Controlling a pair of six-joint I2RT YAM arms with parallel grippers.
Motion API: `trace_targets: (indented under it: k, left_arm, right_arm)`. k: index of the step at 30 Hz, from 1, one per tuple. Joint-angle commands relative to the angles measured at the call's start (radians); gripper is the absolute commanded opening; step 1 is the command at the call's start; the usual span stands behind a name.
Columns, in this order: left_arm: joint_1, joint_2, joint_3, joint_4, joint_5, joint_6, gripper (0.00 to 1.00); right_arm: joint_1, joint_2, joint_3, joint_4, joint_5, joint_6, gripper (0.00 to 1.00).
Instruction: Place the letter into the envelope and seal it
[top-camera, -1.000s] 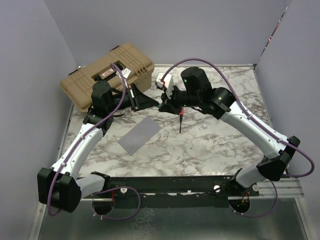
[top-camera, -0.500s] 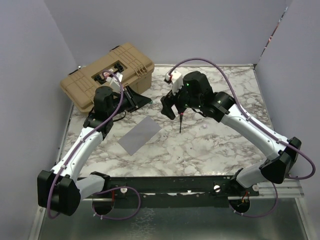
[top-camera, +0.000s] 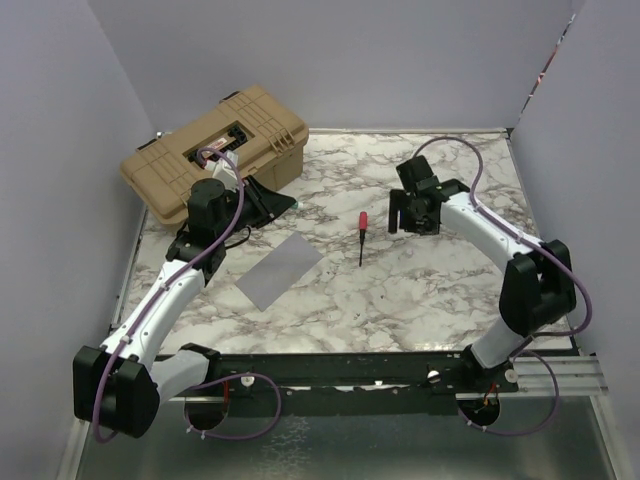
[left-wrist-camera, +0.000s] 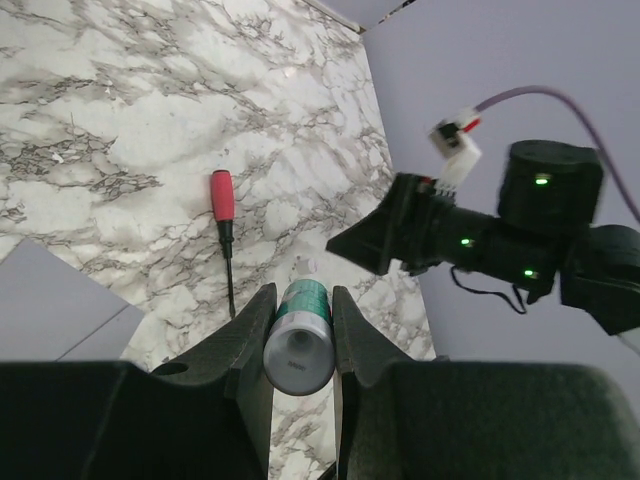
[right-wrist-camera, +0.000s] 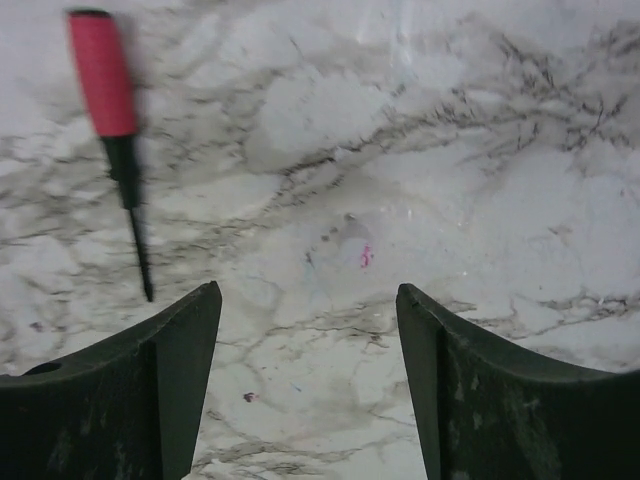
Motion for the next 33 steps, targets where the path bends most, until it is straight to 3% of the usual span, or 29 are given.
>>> trace_targets:
  k: [1,5,19,25,33]
  left_arm:
    - [0.005,0.006,-0.006,0.006,-0.011,0.004,0.00]
    - [0.005,0.006,-0.020,0.007,-0.003,0.002,0.00]
    - [0.005,-0.003,-0.029,0.006,0.005,-0.003,0.00]
    - [0.007,-0.005,-0.027,0.008,0.004,-0.010,0.00]
    - [0.006,-0.012,-0.036,0.007,-0.007,-0.017,0.00]
  right_arm:
    - [-0.022,0.072,-0.078,-0.084,0.072,0.101,0.73]
    - [-0.031,0.116,-0.126,-0.012,0.091,0.060,0.72]
    - [-0.060,0.185,-0.168,0.141,0.060,0.001,0.52]
    - [-0.068,0.188,-0.167,0.145,0.019,-0.026,0.36]
    - [-0.078,0.214,-0.149,0.079,0.001,-0.015,0.37]
